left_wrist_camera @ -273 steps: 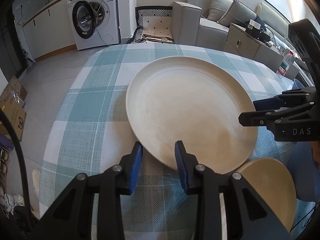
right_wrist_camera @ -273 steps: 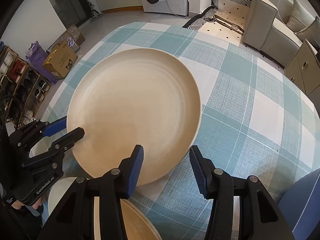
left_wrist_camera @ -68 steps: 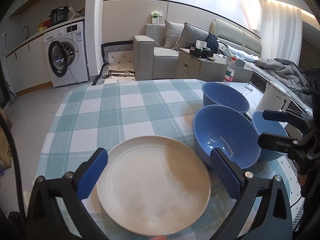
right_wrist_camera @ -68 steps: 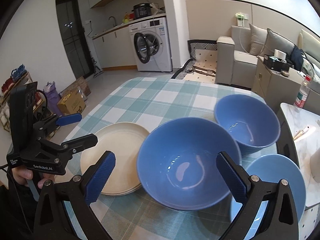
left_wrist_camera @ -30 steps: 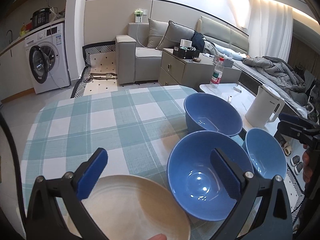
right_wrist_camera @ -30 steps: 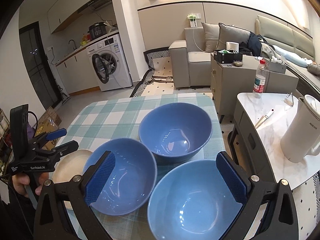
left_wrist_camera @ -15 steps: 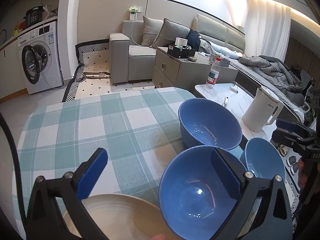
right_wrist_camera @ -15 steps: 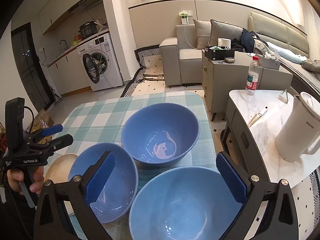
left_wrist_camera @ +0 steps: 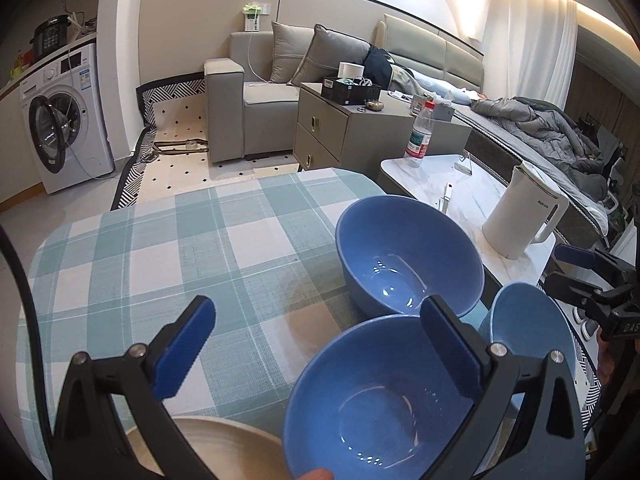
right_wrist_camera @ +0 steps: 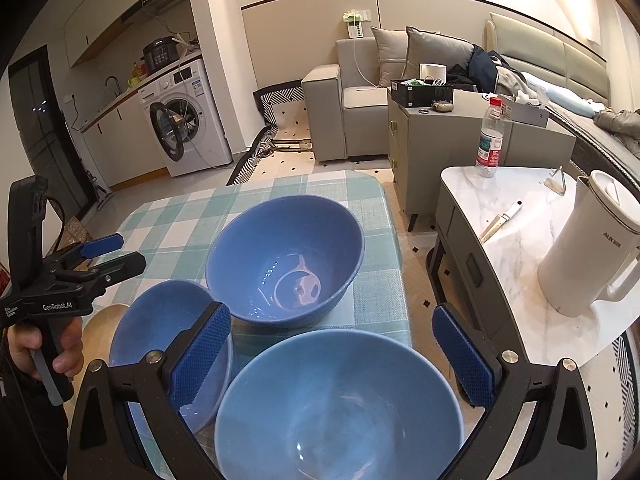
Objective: Organize plates and bowls
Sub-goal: 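Bring the open right tool to the rim of a blue bowl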
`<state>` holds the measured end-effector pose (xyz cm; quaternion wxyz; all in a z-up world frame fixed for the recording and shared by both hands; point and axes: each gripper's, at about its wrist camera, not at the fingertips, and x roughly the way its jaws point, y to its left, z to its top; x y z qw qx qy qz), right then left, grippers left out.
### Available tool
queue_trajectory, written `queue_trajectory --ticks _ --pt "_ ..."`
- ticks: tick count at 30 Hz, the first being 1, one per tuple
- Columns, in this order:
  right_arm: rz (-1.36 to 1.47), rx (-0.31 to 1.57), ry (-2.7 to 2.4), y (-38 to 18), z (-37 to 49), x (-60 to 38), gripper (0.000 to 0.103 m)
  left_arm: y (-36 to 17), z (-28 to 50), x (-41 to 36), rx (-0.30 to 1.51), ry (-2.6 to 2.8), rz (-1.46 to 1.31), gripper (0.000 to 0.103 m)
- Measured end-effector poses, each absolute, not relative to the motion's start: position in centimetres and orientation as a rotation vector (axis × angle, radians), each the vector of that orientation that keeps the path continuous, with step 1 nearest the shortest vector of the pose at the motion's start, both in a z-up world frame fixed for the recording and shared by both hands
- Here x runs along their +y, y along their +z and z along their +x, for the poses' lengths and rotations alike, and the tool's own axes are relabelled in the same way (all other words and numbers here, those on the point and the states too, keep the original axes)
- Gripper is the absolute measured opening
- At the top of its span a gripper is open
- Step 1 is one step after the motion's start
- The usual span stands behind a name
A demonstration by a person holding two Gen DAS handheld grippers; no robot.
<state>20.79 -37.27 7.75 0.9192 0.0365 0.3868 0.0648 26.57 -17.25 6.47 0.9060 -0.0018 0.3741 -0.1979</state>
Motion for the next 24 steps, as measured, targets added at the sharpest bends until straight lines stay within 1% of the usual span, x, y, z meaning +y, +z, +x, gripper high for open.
queue_trajectory --ticks 13,24 --pt "0.089 0.841 0.121 6.3 23.6 -37.2 0.102 5.2 29.0 -18.9 0.819 -0.408 0.013 0.103" --pt "0.164 0.916 0.121 4.3 26.7 -38.3 0.102 3.6 31.8 -20.5 0.901 -0.415 0.008 0.102"
